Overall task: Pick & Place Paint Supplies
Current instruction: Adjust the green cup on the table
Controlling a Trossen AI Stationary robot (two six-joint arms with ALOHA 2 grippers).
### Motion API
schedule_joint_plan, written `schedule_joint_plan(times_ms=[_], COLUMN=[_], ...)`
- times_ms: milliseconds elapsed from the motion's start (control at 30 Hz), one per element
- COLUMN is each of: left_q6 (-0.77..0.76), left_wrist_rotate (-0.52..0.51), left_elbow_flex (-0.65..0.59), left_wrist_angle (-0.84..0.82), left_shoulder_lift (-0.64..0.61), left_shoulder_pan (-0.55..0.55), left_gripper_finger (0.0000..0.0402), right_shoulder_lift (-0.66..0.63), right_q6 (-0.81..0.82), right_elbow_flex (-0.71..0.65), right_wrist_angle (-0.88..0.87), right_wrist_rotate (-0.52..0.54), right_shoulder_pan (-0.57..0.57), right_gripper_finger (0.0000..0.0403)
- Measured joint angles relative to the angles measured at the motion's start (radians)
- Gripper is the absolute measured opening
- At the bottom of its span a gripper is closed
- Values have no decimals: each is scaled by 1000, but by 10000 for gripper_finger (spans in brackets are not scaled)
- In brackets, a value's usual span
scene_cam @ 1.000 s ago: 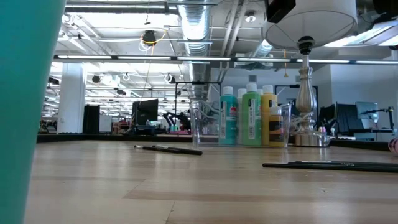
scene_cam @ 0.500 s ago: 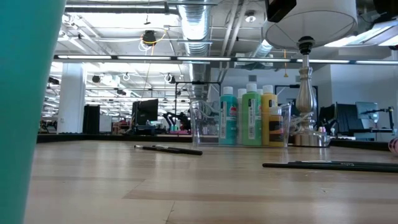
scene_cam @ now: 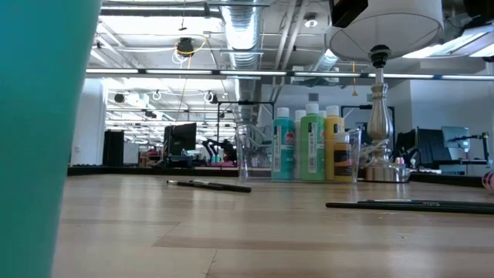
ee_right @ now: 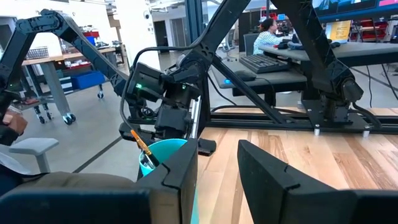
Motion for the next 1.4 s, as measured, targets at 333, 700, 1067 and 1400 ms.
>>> schedule_joint_plan(times_ms=[333, 700, 1067, 1400], left_q6=[76, 186, 204, 211], left_wrist_rotate=[-269, -400, -405, -416], left_elbow_flex=[1, 1, 1, 1], left_wrist_angle=[-1, -5, -6, -8], left_shoulder_lift=[0, 0, 0, 0], left_shoulder_pan=[-66, -38, -7, 17], left_gripper_finger=[186, 186, 186, 186], right_shoulder_lift=[0, 0, 0, 0], right_q6=[0, 0, 0, 0], right_elbow_flex=[0, 0, 0, 0], right_wrist_angle=[-3, -3, -7, -22], right_wrist_rotate=[0, 0, 0, 0], right_shoulder_pan=[0, 0, 0, 0], right_gripper_finger=[108, 108, 108, 108])
